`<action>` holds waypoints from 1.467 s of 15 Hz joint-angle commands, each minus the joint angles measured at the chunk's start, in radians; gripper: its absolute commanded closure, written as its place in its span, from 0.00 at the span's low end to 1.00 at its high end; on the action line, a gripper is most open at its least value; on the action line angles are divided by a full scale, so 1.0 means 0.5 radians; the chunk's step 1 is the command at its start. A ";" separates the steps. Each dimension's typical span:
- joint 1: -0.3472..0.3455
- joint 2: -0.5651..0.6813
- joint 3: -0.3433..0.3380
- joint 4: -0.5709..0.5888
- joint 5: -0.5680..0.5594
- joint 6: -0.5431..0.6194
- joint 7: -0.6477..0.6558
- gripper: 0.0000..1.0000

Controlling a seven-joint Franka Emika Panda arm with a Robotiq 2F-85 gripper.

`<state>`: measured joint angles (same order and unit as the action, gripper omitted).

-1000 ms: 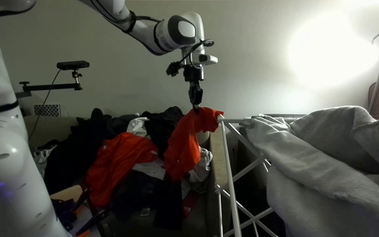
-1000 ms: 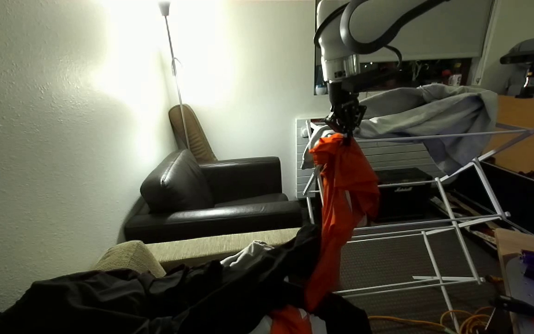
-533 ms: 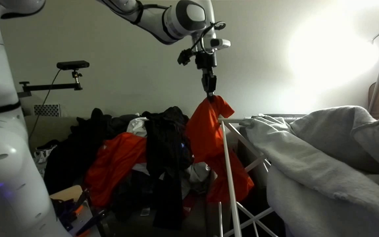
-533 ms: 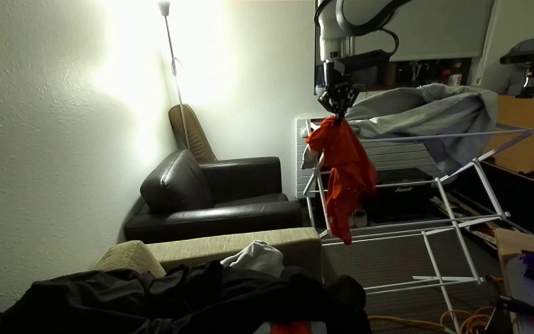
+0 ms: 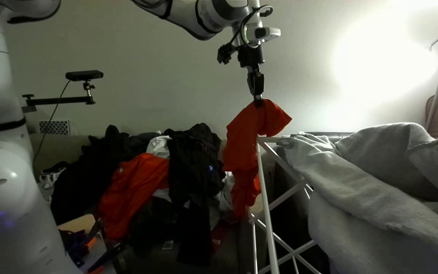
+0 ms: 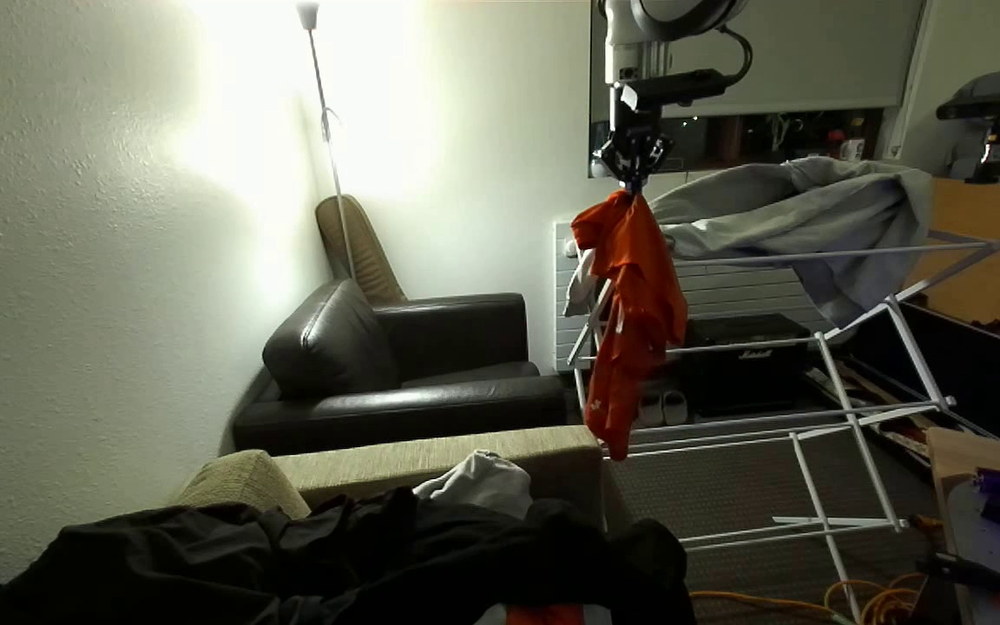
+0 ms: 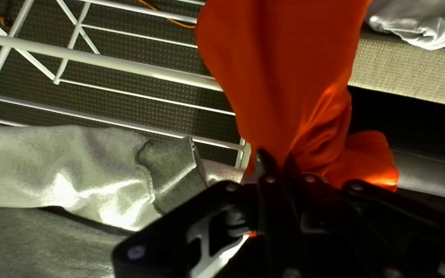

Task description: Put the orange shirt on the drying rack

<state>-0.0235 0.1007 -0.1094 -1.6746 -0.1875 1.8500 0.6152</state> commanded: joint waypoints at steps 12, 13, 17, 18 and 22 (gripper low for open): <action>-0.143 -0.025 -0.116 0.162 -0.033 -0.082 0.060 0.99; -0.150 -0.022 -0.126 0.174 -0.043 -0.082 0.064 0.99; -0.187 -0.006 -0.167 0.220 -0.051 -0.092 0.077 0.99; -0.196 -0.002 -0.176 0.230 -0.047 -0.097 0.081 0.99; -0.234 0.031 -0.210 0.275 -0.026 -0.129 0.107 0.99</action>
<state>-0.1235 0.1013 -0.2134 -1.5726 -0.1891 1.8222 0.6273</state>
